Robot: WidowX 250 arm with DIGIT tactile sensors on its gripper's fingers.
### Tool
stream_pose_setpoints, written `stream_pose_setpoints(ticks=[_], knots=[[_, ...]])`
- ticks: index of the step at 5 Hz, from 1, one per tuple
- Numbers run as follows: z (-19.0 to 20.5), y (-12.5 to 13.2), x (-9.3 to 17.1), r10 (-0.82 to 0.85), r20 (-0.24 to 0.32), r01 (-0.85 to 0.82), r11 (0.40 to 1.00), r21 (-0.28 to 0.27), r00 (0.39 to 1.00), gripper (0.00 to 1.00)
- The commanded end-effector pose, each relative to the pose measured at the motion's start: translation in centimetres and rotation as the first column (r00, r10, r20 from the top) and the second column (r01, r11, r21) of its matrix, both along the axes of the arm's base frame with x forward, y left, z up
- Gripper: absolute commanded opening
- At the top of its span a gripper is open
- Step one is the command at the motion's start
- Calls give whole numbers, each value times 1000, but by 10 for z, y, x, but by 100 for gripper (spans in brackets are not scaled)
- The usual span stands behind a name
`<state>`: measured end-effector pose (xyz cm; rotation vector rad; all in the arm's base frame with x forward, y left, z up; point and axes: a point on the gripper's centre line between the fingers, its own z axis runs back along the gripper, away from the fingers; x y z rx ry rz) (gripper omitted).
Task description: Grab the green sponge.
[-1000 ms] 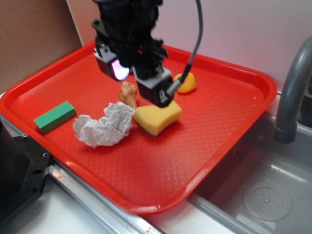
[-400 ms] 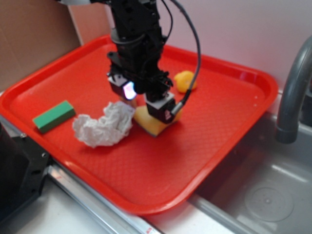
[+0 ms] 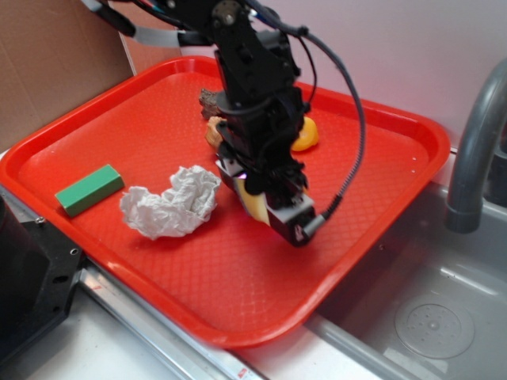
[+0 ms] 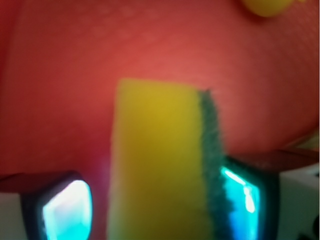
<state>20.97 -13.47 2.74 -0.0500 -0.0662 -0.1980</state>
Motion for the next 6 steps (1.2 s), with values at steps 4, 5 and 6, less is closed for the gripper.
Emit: stream_pose_setpoints(ticks=[4,5,6], knots=[[88,35,-1,143,93,-146,989,24,985,0],[134,85,-31,382,28,-383,922,55,924,0],[158,129,-66,569,6,-568,822,48,823,0]])
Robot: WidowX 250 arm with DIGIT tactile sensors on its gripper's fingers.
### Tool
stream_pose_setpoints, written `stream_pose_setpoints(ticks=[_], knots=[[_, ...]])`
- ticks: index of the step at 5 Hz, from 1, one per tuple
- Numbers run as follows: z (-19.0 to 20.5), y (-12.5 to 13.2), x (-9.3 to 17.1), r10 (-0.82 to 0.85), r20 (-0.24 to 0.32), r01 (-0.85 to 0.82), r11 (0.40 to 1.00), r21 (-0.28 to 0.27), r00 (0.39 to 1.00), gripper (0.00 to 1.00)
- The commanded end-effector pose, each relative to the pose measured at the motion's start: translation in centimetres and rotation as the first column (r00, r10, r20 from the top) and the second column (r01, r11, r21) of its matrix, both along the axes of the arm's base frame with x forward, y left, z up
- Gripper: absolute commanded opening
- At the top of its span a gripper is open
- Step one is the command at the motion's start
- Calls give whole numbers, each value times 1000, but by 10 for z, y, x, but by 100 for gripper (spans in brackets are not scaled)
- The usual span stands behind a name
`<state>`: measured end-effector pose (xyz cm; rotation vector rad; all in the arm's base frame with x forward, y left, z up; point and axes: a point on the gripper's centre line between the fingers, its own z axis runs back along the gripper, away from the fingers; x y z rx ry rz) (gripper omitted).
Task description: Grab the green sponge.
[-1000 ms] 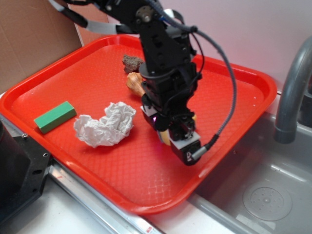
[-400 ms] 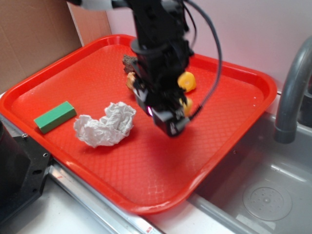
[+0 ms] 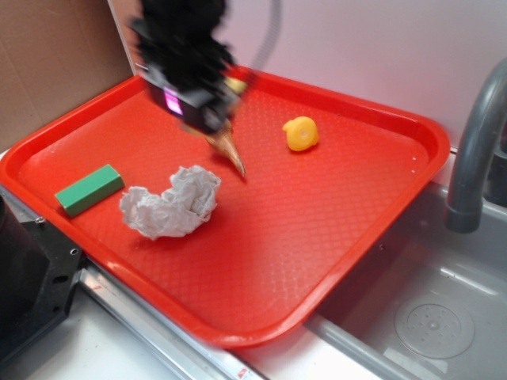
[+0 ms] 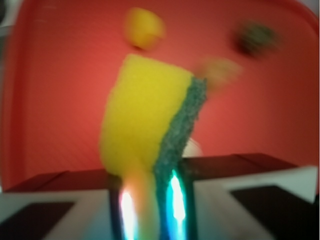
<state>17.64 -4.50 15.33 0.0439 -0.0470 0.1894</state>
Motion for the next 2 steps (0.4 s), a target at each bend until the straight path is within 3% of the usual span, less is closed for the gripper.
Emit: stream_pose_setpoints(ticks=[1,2], knots=[[59,90,-33,199,89,-193,979,-68,976,0],[69,89,-23,131,125,-125,990,-58,983,0]])
